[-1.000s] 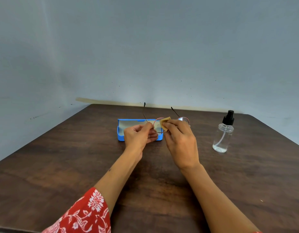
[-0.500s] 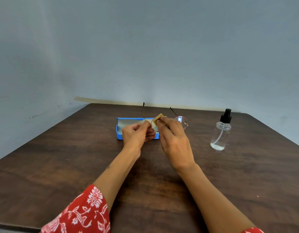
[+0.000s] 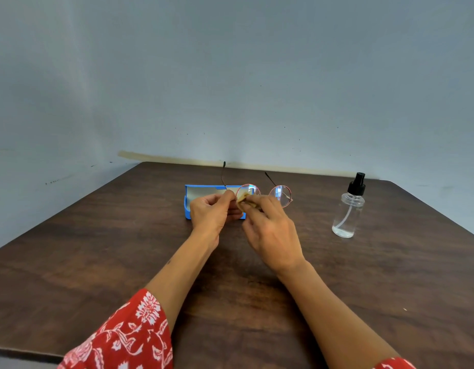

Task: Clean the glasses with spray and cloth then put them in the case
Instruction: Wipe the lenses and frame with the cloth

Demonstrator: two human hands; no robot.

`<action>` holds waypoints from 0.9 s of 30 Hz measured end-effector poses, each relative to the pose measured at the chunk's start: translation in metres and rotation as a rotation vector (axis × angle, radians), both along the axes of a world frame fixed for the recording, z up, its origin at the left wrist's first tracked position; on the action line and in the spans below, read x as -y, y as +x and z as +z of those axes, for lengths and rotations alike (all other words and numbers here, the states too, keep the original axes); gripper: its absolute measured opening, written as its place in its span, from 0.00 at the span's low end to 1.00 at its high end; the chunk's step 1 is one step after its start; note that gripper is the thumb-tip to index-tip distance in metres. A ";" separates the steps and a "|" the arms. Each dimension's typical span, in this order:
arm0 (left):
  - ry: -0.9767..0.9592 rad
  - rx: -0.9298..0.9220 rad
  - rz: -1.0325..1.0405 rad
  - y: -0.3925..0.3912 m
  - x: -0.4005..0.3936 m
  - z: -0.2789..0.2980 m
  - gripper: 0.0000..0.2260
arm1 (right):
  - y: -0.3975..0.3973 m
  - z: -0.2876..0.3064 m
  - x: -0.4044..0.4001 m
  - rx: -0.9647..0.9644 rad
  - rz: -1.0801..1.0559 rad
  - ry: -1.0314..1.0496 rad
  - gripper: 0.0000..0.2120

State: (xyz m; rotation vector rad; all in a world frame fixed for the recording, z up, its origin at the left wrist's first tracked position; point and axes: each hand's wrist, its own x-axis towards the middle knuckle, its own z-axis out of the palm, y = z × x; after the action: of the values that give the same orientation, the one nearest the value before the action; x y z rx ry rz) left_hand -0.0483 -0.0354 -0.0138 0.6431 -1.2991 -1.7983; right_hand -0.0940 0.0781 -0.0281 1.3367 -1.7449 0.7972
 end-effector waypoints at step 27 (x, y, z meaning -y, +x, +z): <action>0.008 -0.013 0.025 -0.003 0.003 -0.005 0.08 | -0.001 0.002 0.001 0.065 -0.024 -0.074 0.12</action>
State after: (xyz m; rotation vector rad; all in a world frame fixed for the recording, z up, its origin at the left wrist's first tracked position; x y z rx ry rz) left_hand -0.0516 -0.0389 -0.0188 0.6488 -1.2706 -1.7854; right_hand -0.0949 0.0773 -0.0265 1.2517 -1.7610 0.8922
